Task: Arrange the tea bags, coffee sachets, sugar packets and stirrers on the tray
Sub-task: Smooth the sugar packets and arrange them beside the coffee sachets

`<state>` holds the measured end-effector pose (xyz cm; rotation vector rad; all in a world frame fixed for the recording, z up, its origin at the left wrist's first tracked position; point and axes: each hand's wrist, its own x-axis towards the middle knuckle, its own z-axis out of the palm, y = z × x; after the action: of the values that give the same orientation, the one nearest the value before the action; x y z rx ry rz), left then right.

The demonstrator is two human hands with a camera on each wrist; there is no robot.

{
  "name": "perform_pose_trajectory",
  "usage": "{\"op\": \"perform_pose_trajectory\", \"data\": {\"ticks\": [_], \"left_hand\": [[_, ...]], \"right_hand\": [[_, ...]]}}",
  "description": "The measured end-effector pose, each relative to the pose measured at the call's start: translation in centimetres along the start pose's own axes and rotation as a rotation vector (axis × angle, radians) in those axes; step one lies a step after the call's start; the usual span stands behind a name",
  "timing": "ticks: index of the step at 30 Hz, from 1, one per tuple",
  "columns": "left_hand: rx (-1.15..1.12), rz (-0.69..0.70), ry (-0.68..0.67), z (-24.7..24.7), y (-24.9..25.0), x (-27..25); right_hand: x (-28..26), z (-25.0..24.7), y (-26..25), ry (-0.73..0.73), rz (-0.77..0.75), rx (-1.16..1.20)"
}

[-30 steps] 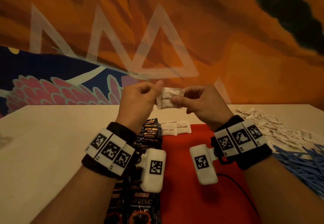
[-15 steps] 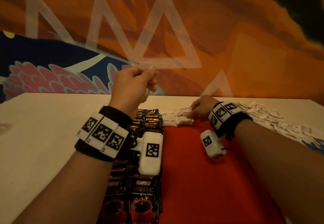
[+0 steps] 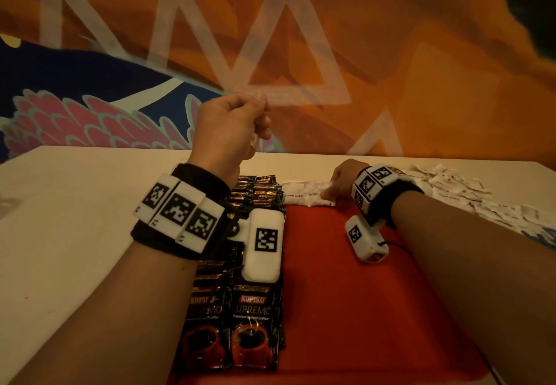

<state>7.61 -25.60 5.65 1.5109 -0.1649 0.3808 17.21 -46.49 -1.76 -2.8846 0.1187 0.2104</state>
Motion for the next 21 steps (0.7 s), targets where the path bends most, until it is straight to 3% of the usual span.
{"op": "perform_pose_trajectory", "data": {"ticks": [5, 9, 15, 21], "left_hand": [[-0.016, 0.01, 0.01, -0.2, 0.1, 0.2], [-0.031, 0.014, 0.014, -0.2, 0.0, 0.2], [-0.031, 0.012, 0.0, -0.1, 0.0, 0.3], [-0.08, -0.003, -0.003, -0.2, 0.0, 0.5]], "right_hand": [[-0.1, -0.4, -0.3, 0.018, 0.033, 0.004], [-0.7, -0.7, -1.0, 0.102, -0.115, 0.11], [-0.8, 0.1, -2.0, -0.044, -0.238, 0.028], [-1.7, -1.2, -1.6, 0.006, -0.257, 0.167]]}}
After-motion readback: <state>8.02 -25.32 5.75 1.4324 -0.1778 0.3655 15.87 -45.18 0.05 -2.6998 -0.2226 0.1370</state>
